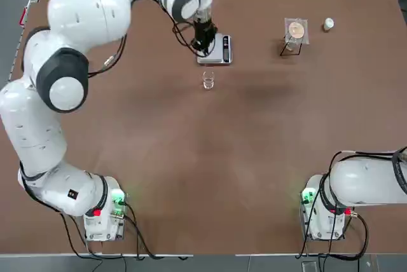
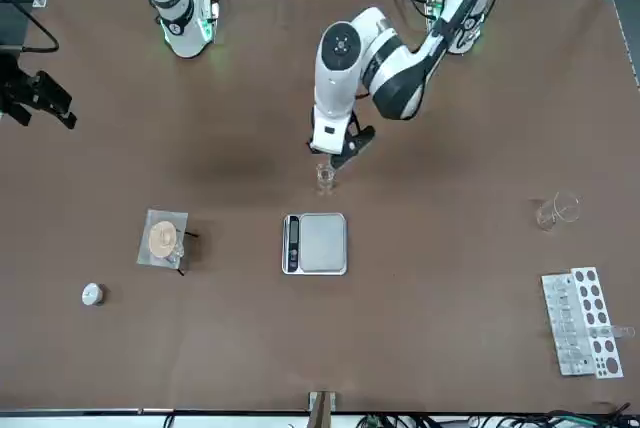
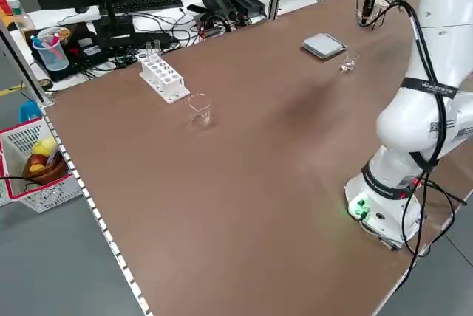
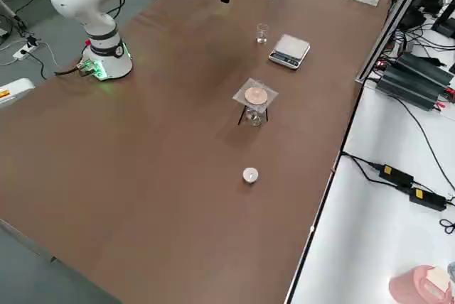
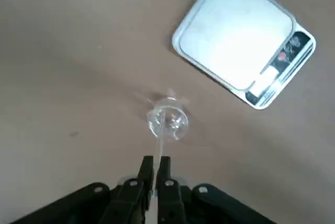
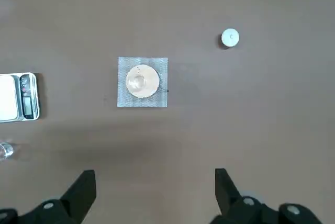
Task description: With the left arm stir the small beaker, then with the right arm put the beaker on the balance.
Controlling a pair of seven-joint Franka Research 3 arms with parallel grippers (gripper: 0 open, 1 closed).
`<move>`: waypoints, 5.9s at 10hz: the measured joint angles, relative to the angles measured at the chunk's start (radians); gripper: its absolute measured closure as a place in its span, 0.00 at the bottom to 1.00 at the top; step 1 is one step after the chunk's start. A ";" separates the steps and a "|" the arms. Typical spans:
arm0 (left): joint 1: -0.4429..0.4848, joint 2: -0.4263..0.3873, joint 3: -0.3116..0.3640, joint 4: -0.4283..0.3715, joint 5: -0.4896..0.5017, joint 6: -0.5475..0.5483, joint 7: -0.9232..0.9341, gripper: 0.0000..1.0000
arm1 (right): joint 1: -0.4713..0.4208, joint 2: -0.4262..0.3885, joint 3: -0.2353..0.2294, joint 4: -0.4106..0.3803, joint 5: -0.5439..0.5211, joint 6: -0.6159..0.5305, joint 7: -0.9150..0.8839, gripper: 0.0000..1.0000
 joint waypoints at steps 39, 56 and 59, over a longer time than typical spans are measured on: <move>1.363 0.023 -0.098 -0.199 0.029 0.023 1.678 0.92 | 0.404 0.129 0.146 -0.725 1.618 0.836 -2.155 0.00; 1.357 0.090 -0.117 -0.199 0.028 0.083 1.678 0.77 | 0.347 0.550 0.137 -0.677 2.228 0.481 -2.787 0.00; 1.357 0.091 -0.117 -0.199 0.028 0.083 1.678 0.71 | 0.388 0.588 0.137 -0.655 2.231 0.503 -2.797 0.00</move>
